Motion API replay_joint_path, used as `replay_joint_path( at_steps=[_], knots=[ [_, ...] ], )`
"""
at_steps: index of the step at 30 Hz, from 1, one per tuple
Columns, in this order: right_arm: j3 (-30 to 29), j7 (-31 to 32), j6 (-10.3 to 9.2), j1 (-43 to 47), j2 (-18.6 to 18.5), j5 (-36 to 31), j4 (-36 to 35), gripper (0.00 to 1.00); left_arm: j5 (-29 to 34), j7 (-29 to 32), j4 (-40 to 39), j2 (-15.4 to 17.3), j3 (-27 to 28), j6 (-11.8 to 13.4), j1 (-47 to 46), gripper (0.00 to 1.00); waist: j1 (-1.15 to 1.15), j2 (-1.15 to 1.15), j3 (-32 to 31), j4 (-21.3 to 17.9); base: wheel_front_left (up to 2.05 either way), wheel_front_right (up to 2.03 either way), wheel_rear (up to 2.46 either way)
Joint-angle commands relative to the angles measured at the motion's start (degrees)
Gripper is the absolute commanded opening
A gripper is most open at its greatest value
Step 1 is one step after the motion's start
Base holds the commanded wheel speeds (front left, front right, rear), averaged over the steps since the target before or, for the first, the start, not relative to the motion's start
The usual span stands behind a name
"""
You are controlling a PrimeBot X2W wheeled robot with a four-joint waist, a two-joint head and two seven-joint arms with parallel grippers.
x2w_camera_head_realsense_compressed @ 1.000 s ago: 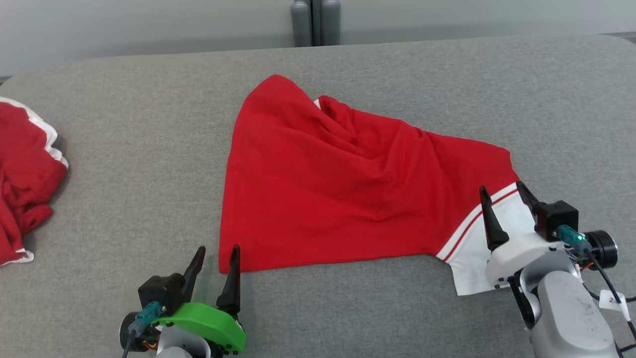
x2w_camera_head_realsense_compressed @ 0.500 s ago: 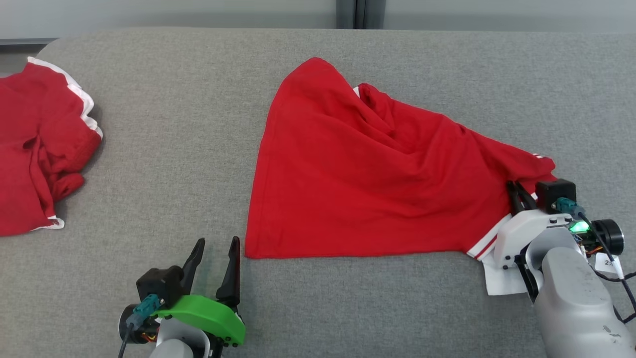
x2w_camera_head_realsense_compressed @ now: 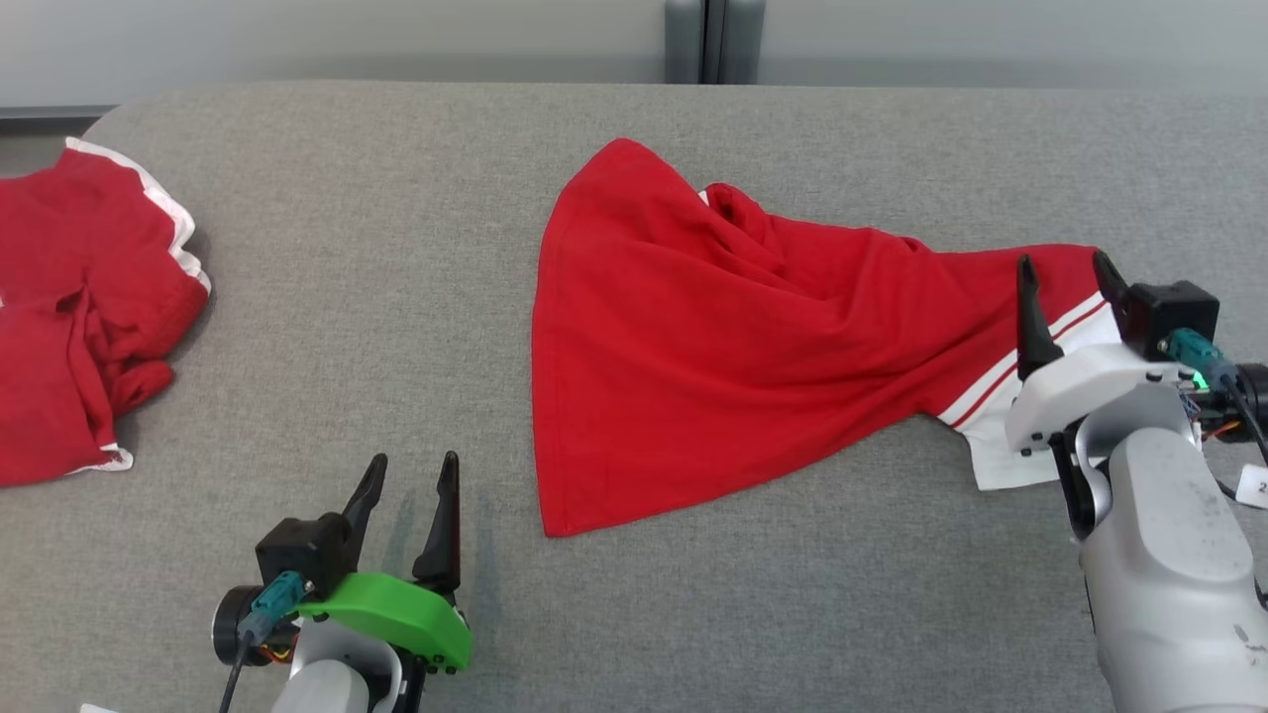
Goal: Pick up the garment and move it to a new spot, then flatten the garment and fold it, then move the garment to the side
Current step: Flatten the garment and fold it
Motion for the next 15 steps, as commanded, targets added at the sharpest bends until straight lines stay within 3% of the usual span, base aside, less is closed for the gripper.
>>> replay_joint_path(
  at_steps=[1, 9, 15],
  knots=[
    [1.1, -0.3, -0.08, 2.7, -0.3, 1.4, -1.6, 1.00, 1.0, 0.0, -0.2, 0.4, 0.7, -0.1, 0.8, 1.00, 0.00, 0.00, -1.7, -1.3, 0.00, 0.00, 0.00],
    [6.7, -0.3, -0.08, 14.6, -0.3, 7.4, -13.1, 1.00, 7.7, 0.0, -1.5, -0.4, 5.1, -0.1, 4.2, 1.00, 0.00, 0.00, -5.9, -4.2, 0.00, 0.00, 0.00],
    [8.4, -0.3, -0.08, 22.3, -0.3, 9.5, -16.9, 1.00, 10.2, 0.0, -2.9, -1.4, 7.6, -0.1, 7.9, 1.00, 0.00, 0.00, -8.5, -5.7, 0.00, 0.00, 0.00]
  ],
)
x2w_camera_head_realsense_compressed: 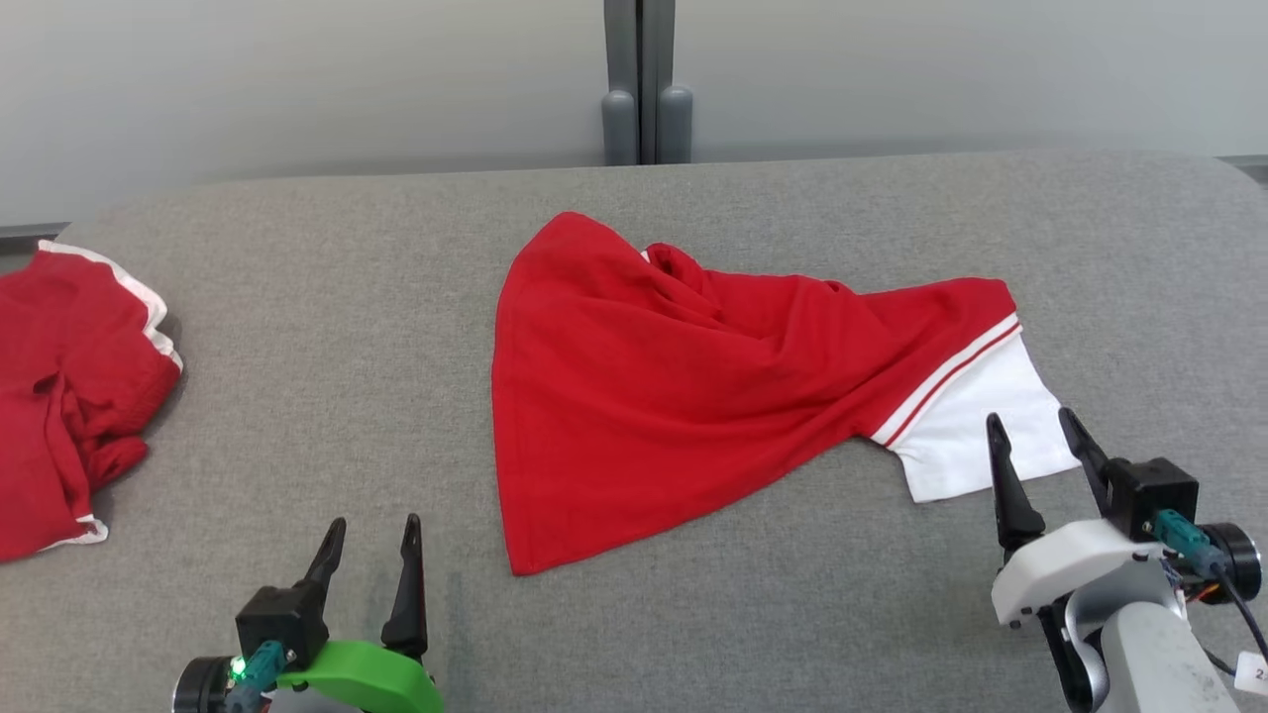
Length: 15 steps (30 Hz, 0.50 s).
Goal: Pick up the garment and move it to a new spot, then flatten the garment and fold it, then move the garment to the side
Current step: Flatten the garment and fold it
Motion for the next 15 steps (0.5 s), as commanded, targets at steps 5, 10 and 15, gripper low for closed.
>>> replay_joint_path(
  at_steps=[5, 10, 15],
  knots=[
    [0.7, -0.3, -0.08, 4.6, -0.2, 1.8, -1.0, 1.00, 1.9, 0.0, -1.7, -0.4, 0.7, -0.1, 4.0, 1.00, 0.00, 0.00, -3.0, -1.9, 0.00, 0.00, 0.00],
    [0.6, -0.3, -0.08, 6.7, -0.2, 2.7, -0.9, 1.00, 2.4, 0.0, -2.6, -0.6, 1.0, -0.1, 6.4, 1.00, 0.00, 0.00, -3.9, -1.8, 0.00, 0.00, 0.00],
    [0.9, -0.3, -0.08, 7.2, -0.2, 2.7, -0.6, 1.00, 1.7, 0.0, -2.5, -0.7, 0.7, -0.1, 7.0, 1.00, 0.00, 0.00, -3.8, -1.7, 0.00, 0.00, 0.00]
  ],
)
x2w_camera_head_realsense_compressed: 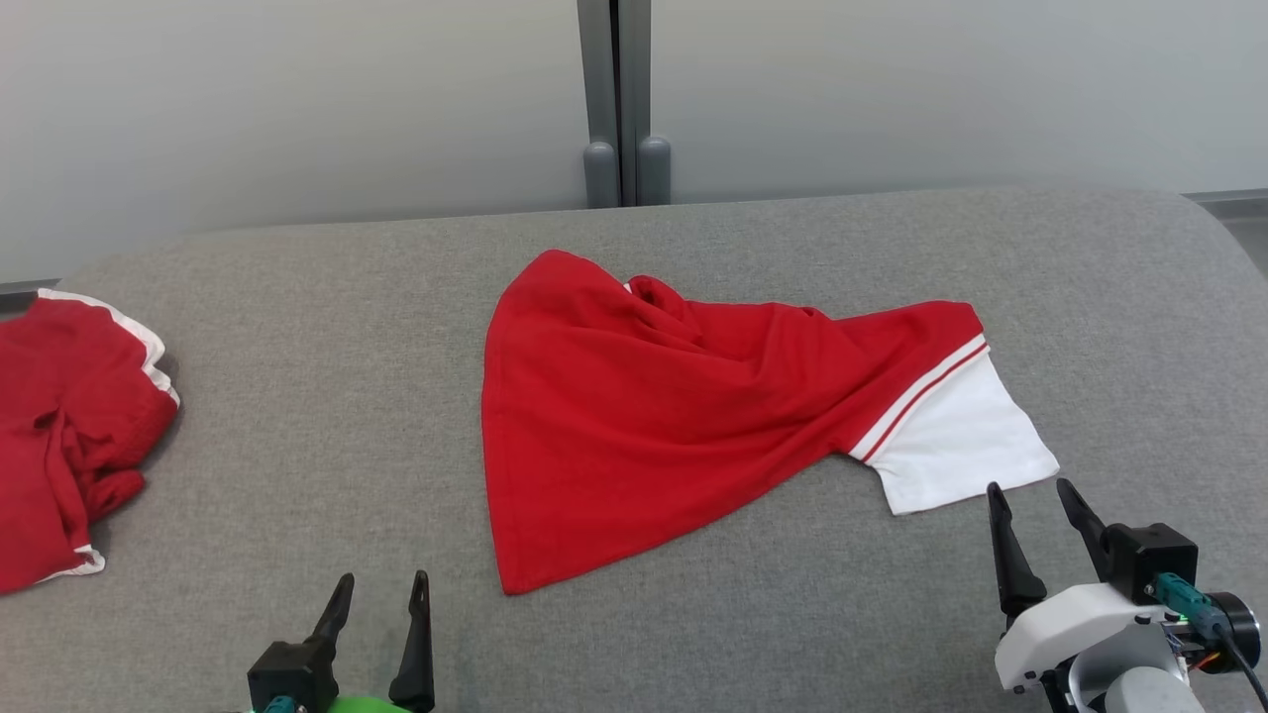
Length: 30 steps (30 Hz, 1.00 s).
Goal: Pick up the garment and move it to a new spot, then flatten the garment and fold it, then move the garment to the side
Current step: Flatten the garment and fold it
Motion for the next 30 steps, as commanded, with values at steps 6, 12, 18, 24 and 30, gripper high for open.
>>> replay_joint_path(
  at_steps=[6, 12, 18, 24, 30],
  knots=[
    [0.6, -0.3, -0.07, -1.7, -0.2, -0.8, -0.5, 1.00, -3.1, 0.0, 1.1, 0.0, -2.5, -0.1, -1.8, 1.00, 0.00, 0.00, 2.8, -0.7, 0.00, 0.00, 0.00],
    [1.1, -0.3, -0.07, -4.8, -0.2, -1.8, -1.8, 1.00, -6.1, 0.0, 2.4, 0.3, -6.7, -0.1, -6.3, 1.00, 0.00, 0.00, 8.4, -1.8, 0.00, 0.00, 0.00],
    [1.0, -0.3, -0.07, -7.9, -0.2, -2.4, -3.2, 1.00, -8.9, 0.0, 4.2, 1.4, -9.0, -0.1, -9.9, 1.00, 0.00, 0.00, 13.3, -2.9, 0.00, 0.00, 0.00],
    [-0.5, -0.3, -0.07, -10.0, -0.2, -3.0, -4.1, 1.00, -10.2, 0.0, 5.3, 2.4, -11.8, -0.1, -11.0, 1.00, 0.00, 0.00, 16.2, -3.2, 0.00, 0.00, 0.00],
    [-4.5, -0.3, -0.07, -11.6, -0.2, -5.5, -3.6, 1.00, -11.0, 0.2, 7.9, 2.7, -14.3, -0.1, -11.0, 1.00, 0.00, 0.00, 17.7, -2.7, 0.00, 0.00, 0.00]
  ],
)
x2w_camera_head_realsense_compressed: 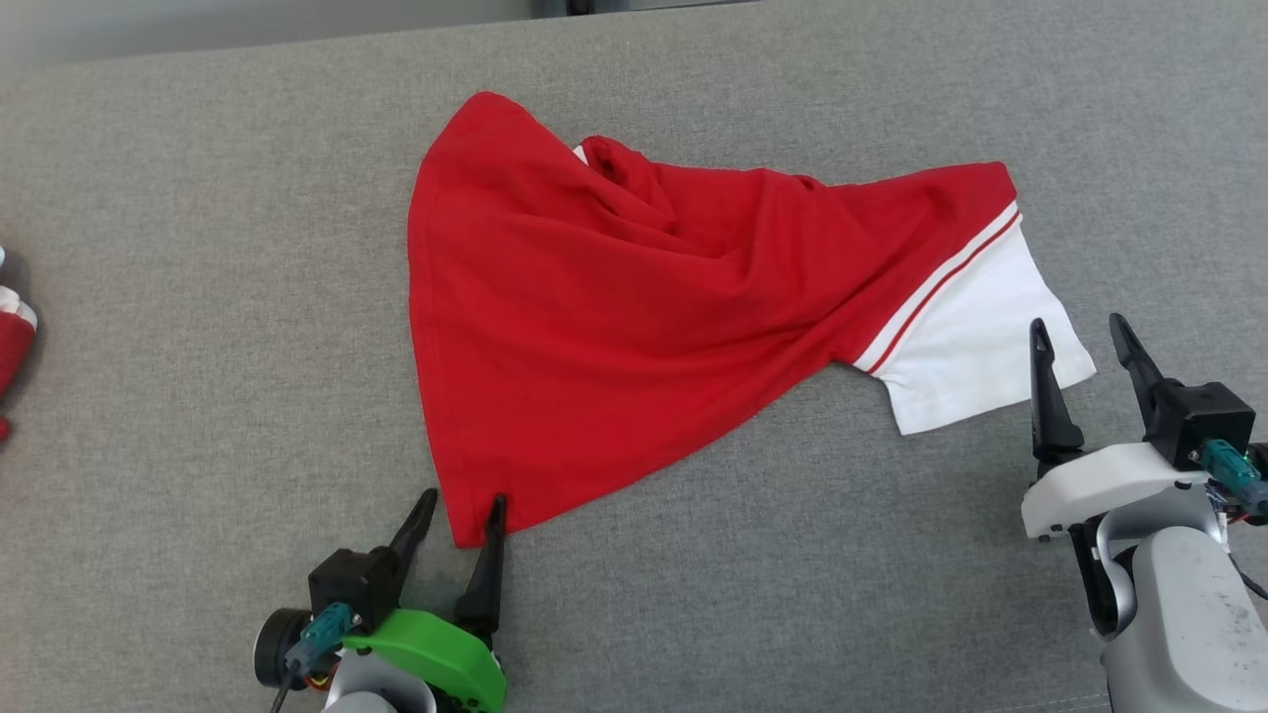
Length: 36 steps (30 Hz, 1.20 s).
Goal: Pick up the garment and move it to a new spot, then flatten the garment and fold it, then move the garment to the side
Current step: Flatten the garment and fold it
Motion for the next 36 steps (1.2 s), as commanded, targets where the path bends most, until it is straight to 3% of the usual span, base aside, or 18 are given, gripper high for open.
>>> replay_joint_path(
  at_steps=[1, 11, 19, 20, 21, 22, 25, 28, 33, 36],
  knots=[
    [-1.0, -0.3, -0.08, -0.8, -0.2, -1.2, 0.8, 1.00, -0.6, 0.7, 1.7, 0.2, -0.6, -0.2, -0.4, 1.00, 0.00, 0.00, 1.0, 0.3, 0.00, 0.00, 0.00],
    [-7.3, -0.2, -0.08, -4.8, -0.2, -6.3, 12.8, 1.00, -1.6, 0.9, 2.4, 1.1, -2.3, -0.1, -2.2, 1.00, 0.00, 0.00, 2.9, 1.5, 0.00, 0.00, 0.00],
    [-5.4, 0.7, -0.03, -6.6, 0.3, -5.6, 25.2, 1.00, -2.7, 1.0, 2.7, 1.7, -4.2, 0.0, -2.1, 1.00, 0.00, 0.00, 3.1, 1.9, 0.00, 0.00, 0.00],
    [-5.1, 0.7, -0.03, -6.7, 0.4, -5.2, 25.9, 0.57, -2.8, 1.0, 2.8, 1.8, -4.5, 0.0, -2.0, 1.00, 0.00, 0.00, 3.1, 2.0, 0.00, 0.00, 0.00],
    [-4.8, 0.7, -0.03, -6.9, 0.4, -5.0, 26.4, 0.32, -3.0, 1.0, 3.0, 2.0, -5.0, 0.0, -2.0, 1.00, 0.00, 0.00, 3.0, 2.0, 0.00, 0.00, 0.00],
    [-4.4, 0.7, -0.01, -7.0, 0.5, -4.7, 26.7, 0.00, -3.4, 1.0, 3.2, 2.0, -5.4, 0.0, -1.9, 1.00, 0.00, 0.00, 2.9, 2.0, 0.00, 0.00, 0.00],
    [-3.8, 0.7, 0.10, -6.9, 0.4, -3.9, 27.1, 0.00, -4.5, 1.0, 4.0, 2.2, -7.4, 0.0, -1.5, 0.98, 0.00, 0.00, 2.2, 2.2, 0.00, 0.00, 0.00],
    [-4.0, 0.6, 0.10, -6.5, 0.2, -3.2, 25.8, 0.00, -5.9, 1.1, 5.5, 2.4, -9.9, -0.1, -1.2, 0.02, 0.00, 0.00, 1.3, 2.4, 0.00, 0.00, 0.00],
    [-4.7, 0.2, 0.08, -5.4, 0.1, -1.9, 23.6, 0.00, -9.2, 1.2, 7.2, 2.6, -13.2, -0.2, -1.3, 0.00, 0.00, 0.00, -0.8, 2.9, 0.00, 0.00, 0.00],
    [-5.0, 0.0, 0.04, -5.0, -0.1, -0.3, 20.9, 0.00, -9.8, 0.8, 5.6, 2.7, -11.8, -0.2, -1.6, 0.00, 0.00, 0.00, -2.3, 3.3, 0.00, 0.00, 0.00]
  ],
)
